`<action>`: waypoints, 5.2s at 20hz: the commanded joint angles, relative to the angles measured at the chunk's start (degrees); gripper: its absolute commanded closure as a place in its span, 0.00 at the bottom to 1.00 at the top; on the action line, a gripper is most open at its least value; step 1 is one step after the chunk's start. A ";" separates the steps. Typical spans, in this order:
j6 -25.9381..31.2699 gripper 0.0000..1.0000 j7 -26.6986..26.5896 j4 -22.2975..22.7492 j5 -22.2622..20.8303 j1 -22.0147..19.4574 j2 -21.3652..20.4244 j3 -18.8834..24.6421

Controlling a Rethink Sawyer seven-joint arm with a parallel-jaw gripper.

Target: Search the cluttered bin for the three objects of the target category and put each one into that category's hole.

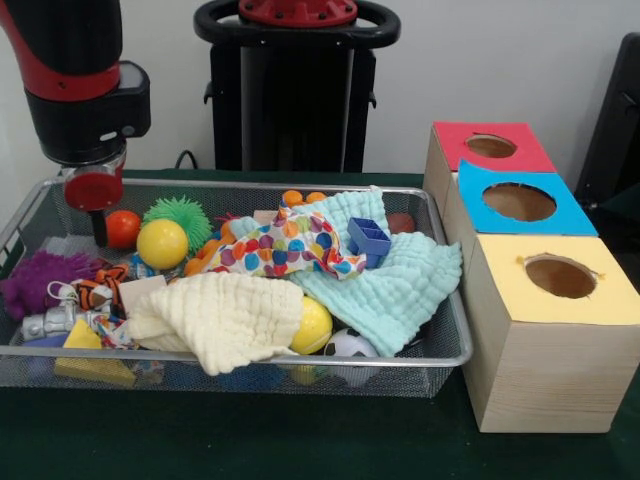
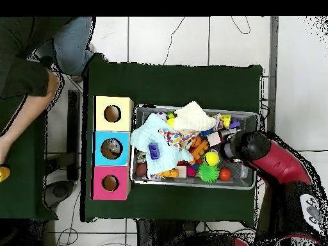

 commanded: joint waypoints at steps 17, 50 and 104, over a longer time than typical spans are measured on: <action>0.23 0.00 2.02 3.60 -0.18 -0.79 3.09 4.84; -4.77 0.00 4.61 3.10 1.71 -0.13 6.51 6.53; -11.43 0.00 5.62 1.89 2.30 -0.56 11.86 7.67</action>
